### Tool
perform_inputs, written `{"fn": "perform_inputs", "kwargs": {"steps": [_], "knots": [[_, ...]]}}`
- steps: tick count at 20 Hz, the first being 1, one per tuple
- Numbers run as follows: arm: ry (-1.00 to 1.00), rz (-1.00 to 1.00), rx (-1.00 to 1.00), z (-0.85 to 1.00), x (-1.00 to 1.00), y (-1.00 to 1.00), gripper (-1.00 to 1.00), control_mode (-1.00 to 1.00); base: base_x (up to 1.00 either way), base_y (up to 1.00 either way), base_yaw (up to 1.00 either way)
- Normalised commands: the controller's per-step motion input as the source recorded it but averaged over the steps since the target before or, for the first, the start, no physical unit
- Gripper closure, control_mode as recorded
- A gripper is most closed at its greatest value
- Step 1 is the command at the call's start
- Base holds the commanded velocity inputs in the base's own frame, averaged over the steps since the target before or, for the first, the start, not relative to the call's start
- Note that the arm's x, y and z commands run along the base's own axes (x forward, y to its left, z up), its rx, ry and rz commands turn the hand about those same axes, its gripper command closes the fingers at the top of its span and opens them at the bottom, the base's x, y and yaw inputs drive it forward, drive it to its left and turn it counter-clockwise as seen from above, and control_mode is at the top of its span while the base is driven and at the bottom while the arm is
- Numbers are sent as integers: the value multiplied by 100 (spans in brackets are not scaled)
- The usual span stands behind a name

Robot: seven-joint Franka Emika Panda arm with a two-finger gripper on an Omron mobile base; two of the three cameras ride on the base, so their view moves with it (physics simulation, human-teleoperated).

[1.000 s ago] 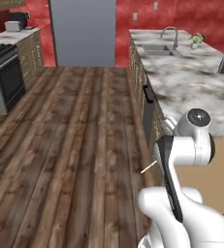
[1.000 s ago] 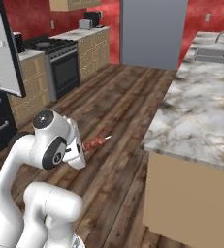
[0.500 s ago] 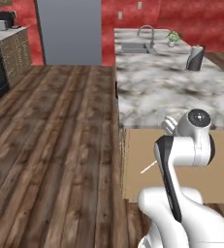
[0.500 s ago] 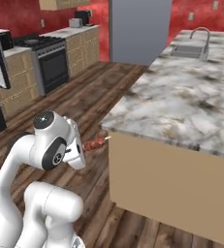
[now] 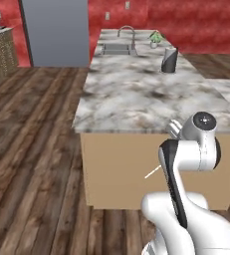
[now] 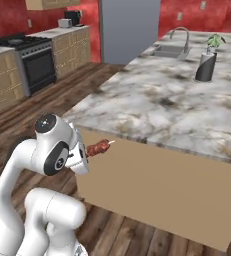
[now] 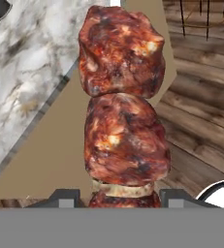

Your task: Place the cold items (tangerine and orange) from the fridge in one tupperware on the dining counter. Place the warm items (kebab skewer and hot dog) in the stove area in another tupperware.

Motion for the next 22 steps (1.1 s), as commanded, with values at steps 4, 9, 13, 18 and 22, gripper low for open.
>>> {"fn": "perform_inputs", "kwargs": {"steps": [4, 9, 13, 18, 22], "knots": [[0, 0, 0, 0, 0, 0, 100, 100, 15, -100, 0], [0, 0, 0, 0, 0, 0, 100, 100, 22, -100, 0], [0, 0, 0, 0, 0, 0, 100, 100, 11, -100, 0], [0, 0, 0, 0, 0, 0, 100, 100, 1, -100, 0], [0, 0, 0, 0, 0, 0, 100, 100, 0, -100, 0]]}}
